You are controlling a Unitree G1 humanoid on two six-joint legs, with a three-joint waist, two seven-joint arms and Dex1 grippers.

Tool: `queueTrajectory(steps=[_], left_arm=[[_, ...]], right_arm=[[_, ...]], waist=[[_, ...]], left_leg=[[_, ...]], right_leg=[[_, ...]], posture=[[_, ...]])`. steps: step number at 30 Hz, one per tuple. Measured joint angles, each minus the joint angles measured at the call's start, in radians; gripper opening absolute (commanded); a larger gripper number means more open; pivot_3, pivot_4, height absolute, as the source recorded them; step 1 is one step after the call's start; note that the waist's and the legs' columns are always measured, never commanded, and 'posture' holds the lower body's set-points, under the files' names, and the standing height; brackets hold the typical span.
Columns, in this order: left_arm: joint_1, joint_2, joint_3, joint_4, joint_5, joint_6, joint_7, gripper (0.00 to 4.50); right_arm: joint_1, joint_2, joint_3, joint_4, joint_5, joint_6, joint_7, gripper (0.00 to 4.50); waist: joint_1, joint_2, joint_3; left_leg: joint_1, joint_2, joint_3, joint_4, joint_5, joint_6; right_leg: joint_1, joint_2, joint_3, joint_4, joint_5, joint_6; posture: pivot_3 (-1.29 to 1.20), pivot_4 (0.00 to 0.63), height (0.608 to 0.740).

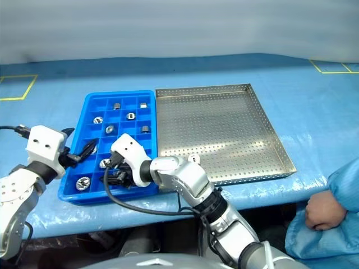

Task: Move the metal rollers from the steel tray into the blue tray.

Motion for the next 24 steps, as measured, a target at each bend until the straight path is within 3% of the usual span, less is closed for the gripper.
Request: queueTrajectory(steps=[1,7,12,18,24], left_arm=[[0.000,-0.001,0.000,0.000,0.003,0.000,0.000,3.49],[-0.036,-0.032,-0.013,0.005,0.002,0.000,0.000,3.49],[-0.075,-0.088,-0.078,0.012,-0.020,-0.017,-0.023,3.49],[-0.076,-0.150,-0.307,0.009,-0.068,-0.082,-0.141,3.49],[-0.144,-0.172,-0.368,0.018,-0.061,-0.095,-0.153,3.49]], right_arm=[[0.000,0.002,-0.001,0.000,0.001,0.001,-0.001,3.48],[0.000,-0.021,-0.054,-0.043,-0.040,-0.063,-0.044,3.48],[0.008,-0.177,-0.147,-0.186,-0.086,-0.073,-0.062,3.48],[0.140,-0.354,-0.351,-0.311,-0.066,0.040,-0.091,3.48],[0.192,-0.309,-0.416,-0.326,0.029,0.127,-0.092,3.48]], waist=[[0.000,0.000,0.000],[0.004,0.000,0.000],[0.008,-0.001,-0.001],[-0.001,-0.001,0.000],[-0.033,0.000,-0.001]], left_leg=[[0.000,0.000,0.000,0.000,0.000,0.000],[0.000,-0.001,0.000,0.000,0.000,0.000],[-0.001,-0.002,-0.001,0.000,0.000,0.000],[0.000,-0.001,0.001,0.000,-0.001,0.001],[0.002,0.002,0.001,0.002,0.000,0.001]], right_leg=[[0.000,0.000,0.000,0.000,0.000,0.000],[0.000,-0.001,0.000,0.000,0.000,0.000],[0.001,-0.002,-0.001,-0.001,0.000,0.000],[0.001,-0.001,0.000,0.000,-0.001,-0.001],[0.001,0.010,0.003,0.000,-0.001,-0.001]], posture=[[0.00,0.150,0.740],[-0.02,0.150,0.740],[-0.04,0.150,0.740],[-0.12,0.150,0.740],[-0.15,0.150,0.740]])
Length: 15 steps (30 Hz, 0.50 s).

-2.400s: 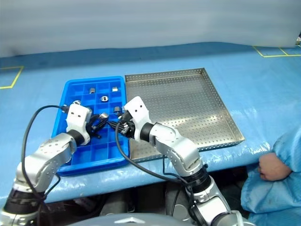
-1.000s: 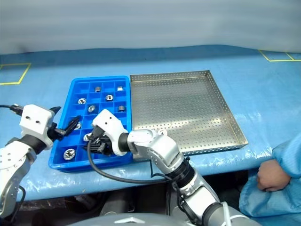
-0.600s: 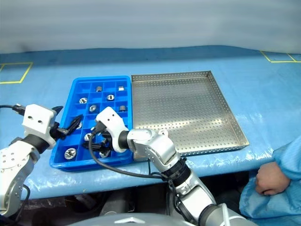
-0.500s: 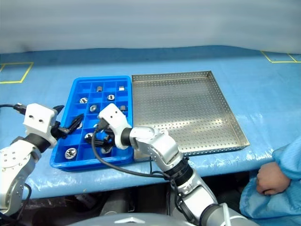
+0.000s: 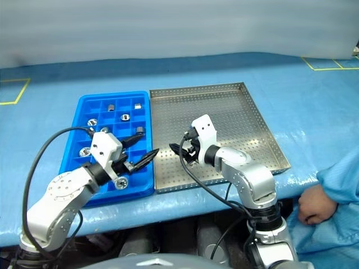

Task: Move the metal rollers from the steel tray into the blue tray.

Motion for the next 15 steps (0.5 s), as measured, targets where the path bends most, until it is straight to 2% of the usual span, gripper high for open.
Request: queueTrajectory(steps=[6,15], left_arm=[[-0.006,0.011,-0.002,0.029,0.033,0.000,0.007,3.49],[0.031,0.019,0.006,0.000,0.035,0.009,0.028,3.49]], right_arm=[[0.013,0.045,0.013,0.024,0.005,0.014,-0.041,3.48],[0.060,-0.002,0.076,0.070,-0.053,-0.020,-0.053,3.48]], waist=[[-0.014,0.000,0.000],[-0.010,0.000,0.000]], left_leg=[[0.000,0.003,0.000,0.002,0.000,0.000],[-0.001,0.004,0.001,0.002,0.000,0.000]], right_leg=[[0.000,0.001,0.001,0.000,0.000,0.000],[0.000,-0.001,0.002,0.000,0.000,0.001]], posture=[[-0.13,0.150,0.740],[-0.10,0.150,0.740]])
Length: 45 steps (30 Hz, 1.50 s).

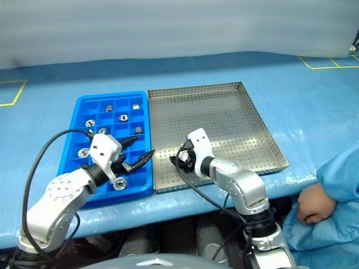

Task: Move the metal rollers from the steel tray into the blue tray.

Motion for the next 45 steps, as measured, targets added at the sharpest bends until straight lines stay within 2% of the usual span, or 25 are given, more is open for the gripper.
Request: queueTrajectory(steps=[13,16,21,24,27,39,45], left_arm=[[-0.009,-0.006,-0.006,-0.006,0.001,0.000,0.018,3.49],[-0.008,-0.006,-0.005,-0.006,0.001,0.000,0.017,3.49],[-0.001,0.001,0.009,-0.006,0.002,0.012,0.021,3.49],[-0.001,0.010,0.011,-0.006,0.004,0.013,0.021,3.49],[-0.007,0.015,0.011,-0.006,0.008,0.014,0.021,3.49],[0.007,0.025,0.087,-0.005,0.025,0.024,0.051,3.49],[0.081,0.102,0.232,-0.003,0.098,0.100,0.109,3.49]], right_arm=[[0.018,-0.018,0.056,0.029,-0.072,-0.073,0.000,3.48],[0.020,-0.012,0.059,0.040,-0.089,-0.084,-0.010,2.88],[0.023,-0.010,0.059,0.058,-0.107,-0.103,-0.012,1.24],[0.020,-0.004,0.068,0.063,-0.116,-0.109,-0.012,1.24],[0.022,0.006,0.066,0.071,-0.120,-0.121,-0.013,0.83],[0.002,0.072,0.042,0.074,-0.118,-0.125,-0.028,0.83],[-0.167,0.168,0.058,0.060,-0.089,-0.153,-0.006,0.83]], waist=[[0.000,-0.001,-0.002],[-0.001,-0.001,-0.004],[-0.001,-0.001,-0.006],[-0.001,-0.001,-0.007],[-0.001,-0.001,-0.007],[-0.003,0.000,-0.006],[-0.013,0.001,-0.005]], left_leg=[[0.001,0.001,0.000,0.001,0.000,0.000],[0.002,0.001,0.000,0.001,0.000,0.000],[0.002,0.001,0.000,0.001,0.000,0.000],[0.003,0.001,0.000,0.001,0.000,0.000],[0.003,0.002,0.000,0.001,0.000,0.000],[0.000,0.002,0.001,0.001,0.000,0.000],[0.000,0.002,0.000,-0.001,0.000,0.000]], right_leg=[[0.001,0.001,0.000,0.000,0.000,0.000],[0.002,0.001,0.000,0.000,0.000,0.000],[0.002,0.001,0.000,0.000,0.000,0.000],[0.002,0.001,0.000,0.000,0.000,0.000],[0.002,0.001,0.000,0.000,0.000,0.000],[-0.001,0.001,0.000,0.000,0.000,0.000],[-0.002,0.002,-0.001,0.001,0.000,0.000]], posture=[[-0.11,0.150,0.740],[-0.11,0.150,0.740],[-0.11,0.150,0.740],[-0.11,0.150,0.740],[-0.11,0.150,0.740],[-0.11,0.150,0.740],[-0.07,0.150,0.740]])
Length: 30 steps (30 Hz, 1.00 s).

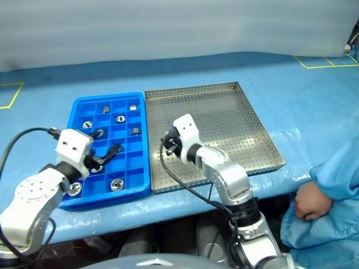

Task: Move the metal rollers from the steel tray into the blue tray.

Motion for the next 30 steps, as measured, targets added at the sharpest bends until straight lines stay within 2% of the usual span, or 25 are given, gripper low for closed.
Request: queueTrajectory(steps=[7,13,27,29,30], left_arm=[[0.011,-0.010,0.006,0.002,0.054,0.061,0.048,3.49],[0.024,-0.042,-0.025,-0.003,0.060,0.064,0.055,3.49],[0.000,-0.044,-0.041,-0.003,0.070,0.065,0.041,3.49],[-0.004,-0.044,-0.042,-0.003,0.069,0.064,0.034,3.49],[-0.007,-0.044,-0.043,-0.003,0.069,0.062,0.031,3.49]], right_arm=[[-0.126,0.109,0.089,0.117,-0.006,-0.103,0.043,0.83],[-0.113,0.100,0.127,0.214,-0.039,-0.124,0.060,0.83],[-0.024,0.096,0.150,0.217,-0.058,-0.103,0.058,0.83],[-0.018,0.096,0.157,0.217,-0.064,-0.103,0.057,1.56],[-0.017,0.095,0.156,0.217,-0.067,-0.104,0.056,1.77]], waist=[[0.023,-0.001,0.000],[0.052,0.000,0.000],[0.054,-0.001,0.000],[0.054,0.000,0.000],[0.054,0.000,0.000]], left_leg=[[0.000,-0.001,0.000,-0.001,-0.002,-0.003],[-0.001,0.000,0.000,-0.001,-0.003,-0.005],[-0.001,0.000,-0.001,-0.001,-0.003,-0.005],[-0.001,0.000,-0.001,-0.001,-0.003,-0.005],[-0.001,0.000,-0.001,-0.001,-0.003,-0.005]], right_leg=[[0.001,-0.002,-0.001,-0.002,0.002,-0.004],[0.000,-0.002,-0.001,-0.002,0.002,-0.005],[0.000,-0.001,-0.002,-0.002,0.001,-0.006],[0.000,-0.001,-0.002,-0.002,0.001,-0.006],[0.000,-0.001,-0.002,-0.002,0.001,-0.006]], posture=[[-0.02,0.150,0.740],[-0.01,0.150,0.740],[-0.04,0.150,0.740],[-0.04,0.150,0.740],[-0.04,0.150,0.740]])
